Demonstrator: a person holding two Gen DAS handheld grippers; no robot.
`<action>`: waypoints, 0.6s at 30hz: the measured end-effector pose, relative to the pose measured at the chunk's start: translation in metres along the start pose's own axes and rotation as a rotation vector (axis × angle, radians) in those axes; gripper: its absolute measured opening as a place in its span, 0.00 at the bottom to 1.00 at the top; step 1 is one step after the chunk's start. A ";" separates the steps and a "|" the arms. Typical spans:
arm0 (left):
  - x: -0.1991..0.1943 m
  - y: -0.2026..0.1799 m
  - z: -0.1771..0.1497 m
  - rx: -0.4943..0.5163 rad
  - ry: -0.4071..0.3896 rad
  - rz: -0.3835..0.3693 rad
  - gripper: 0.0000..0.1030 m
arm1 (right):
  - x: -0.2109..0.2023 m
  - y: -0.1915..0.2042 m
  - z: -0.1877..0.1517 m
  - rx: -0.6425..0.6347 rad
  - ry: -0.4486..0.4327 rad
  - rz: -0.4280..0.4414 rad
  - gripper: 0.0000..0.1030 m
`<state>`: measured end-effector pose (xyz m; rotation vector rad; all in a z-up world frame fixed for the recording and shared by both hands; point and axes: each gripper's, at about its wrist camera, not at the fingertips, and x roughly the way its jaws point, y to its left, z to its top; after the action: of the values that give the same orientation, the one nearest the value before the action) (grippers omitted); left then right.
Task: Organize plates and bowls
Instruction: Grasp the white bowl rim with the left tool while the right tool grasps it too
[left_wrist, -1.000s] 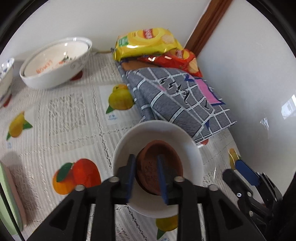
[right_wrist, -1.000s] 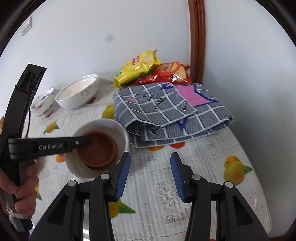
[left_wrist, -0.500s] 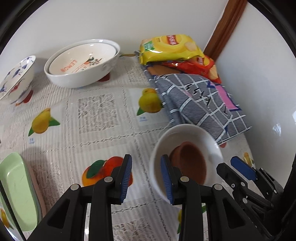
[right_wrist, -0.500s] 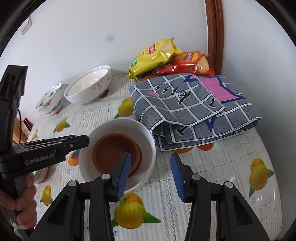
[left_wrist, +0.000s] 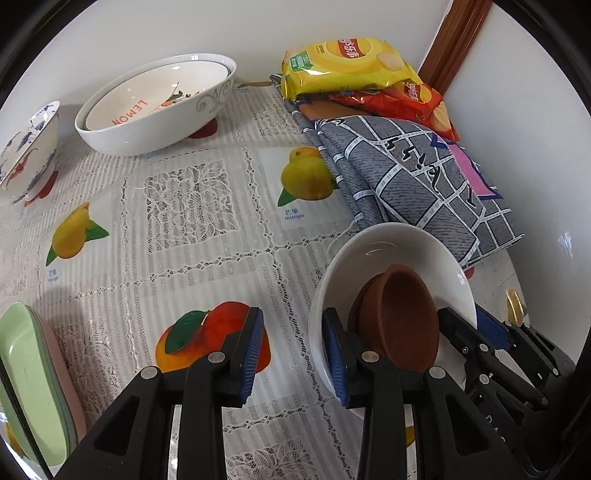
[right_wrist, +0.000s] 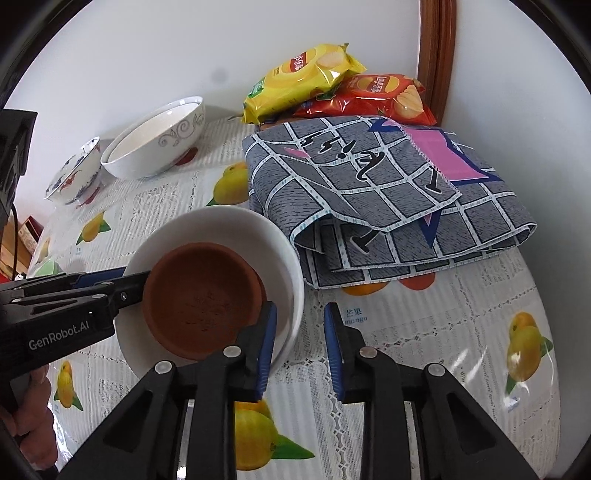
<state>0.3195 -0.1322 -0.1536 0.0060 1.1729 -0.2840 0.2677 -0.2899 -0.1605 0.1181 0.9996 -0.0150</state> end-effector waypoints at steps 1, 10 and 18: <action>0.001 -0.001 0.000 0.003 0.004 0.003 0.31 | 0.001 0.000 0.001 -0.001 0.004 -0.001 0.25; 0.014 -0.008 -0.002 0.020 0.022 0.013 0.32 | 0.009 0.000 0.002 0.021 0.018 -0.006 0.26; 0.012 -0.010 -0.004 0.033 0.001 0.009 0.28 | 0.011 -0.003 -0.001 0.054 -0.015 0.010 0.28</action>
<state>0.3180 -0.1438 -0.1646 0.0401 1.1684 -0.2958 0.2732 -0.2922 -0.1707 0.1723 0.9841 -0.0334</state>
